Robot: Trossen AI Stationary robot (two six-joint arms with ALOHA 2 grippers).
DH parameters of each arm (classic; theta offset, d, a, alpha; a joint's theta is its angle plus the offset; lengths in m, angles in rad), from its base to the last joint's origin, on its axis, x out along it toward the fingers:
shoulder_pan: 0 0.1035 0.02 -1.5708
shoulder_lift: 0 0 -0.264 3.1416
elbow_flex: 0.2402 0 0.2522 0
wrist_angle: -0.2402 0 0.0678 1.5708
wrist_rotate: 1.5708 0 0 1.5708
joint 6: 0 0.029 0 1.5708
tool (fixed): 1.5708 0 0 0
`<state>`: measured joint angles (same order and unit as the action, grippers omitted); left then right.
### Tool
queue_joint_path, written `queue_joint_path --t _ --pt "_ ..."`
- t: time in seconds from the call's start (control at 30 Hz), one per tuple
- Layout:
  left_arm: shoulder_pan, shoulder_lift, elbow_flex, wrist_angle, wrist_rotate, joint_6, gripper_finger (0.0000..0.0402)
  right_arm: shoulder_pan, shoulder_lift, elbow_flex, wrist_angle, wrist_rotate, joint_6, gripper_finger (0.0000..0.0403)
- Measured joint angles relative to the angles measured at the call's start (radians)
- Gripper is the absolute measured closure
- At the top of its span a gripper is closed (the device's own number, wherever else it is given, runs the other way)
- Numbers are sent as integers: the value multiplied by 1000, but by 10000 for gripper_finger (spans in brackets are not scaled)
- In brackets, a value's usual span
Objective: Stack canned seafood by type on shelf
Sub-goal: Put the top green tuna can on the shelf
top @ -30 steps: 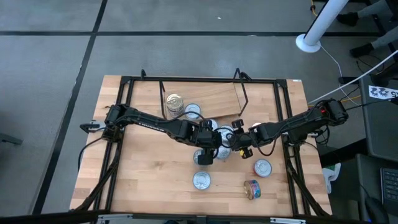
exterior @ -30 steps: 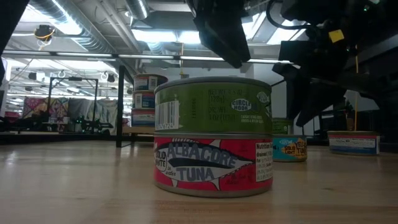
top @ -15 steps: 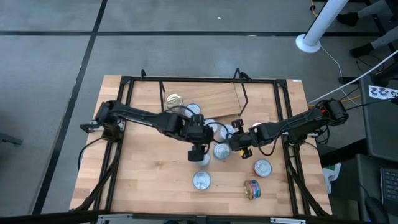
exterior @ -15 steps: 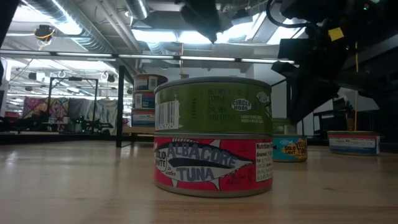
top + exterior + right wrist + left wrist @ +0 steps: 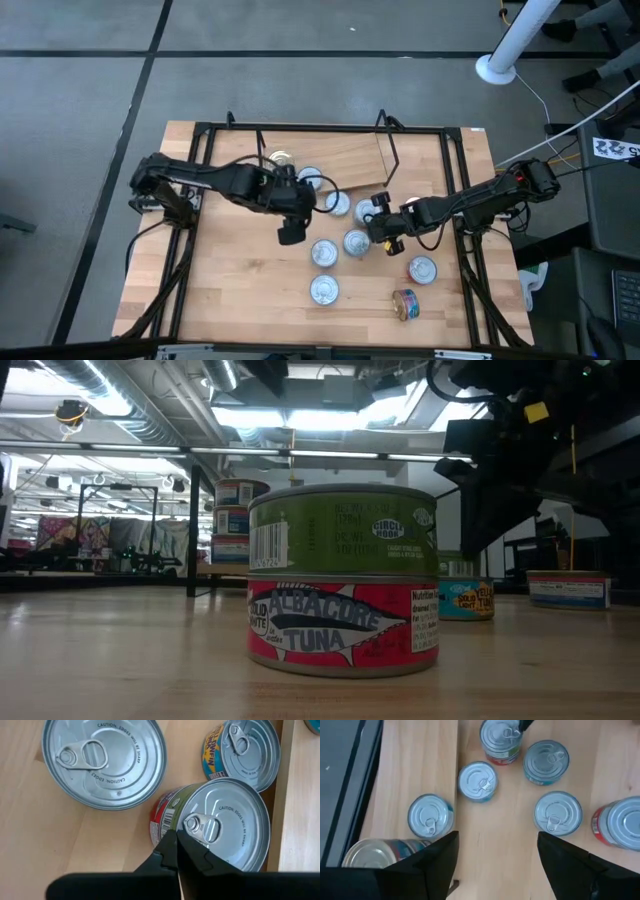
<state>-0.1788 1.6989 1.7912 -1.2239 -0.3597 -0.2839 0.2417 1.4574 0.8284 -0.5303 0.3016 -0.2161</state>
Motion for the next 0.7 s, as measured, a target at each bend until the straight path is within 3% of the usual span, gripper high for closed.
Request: queue_joint_path --t 0.7 --pt "0 -31 0 5 -14 -9 137 -17 3 83 8 72 -79 402"
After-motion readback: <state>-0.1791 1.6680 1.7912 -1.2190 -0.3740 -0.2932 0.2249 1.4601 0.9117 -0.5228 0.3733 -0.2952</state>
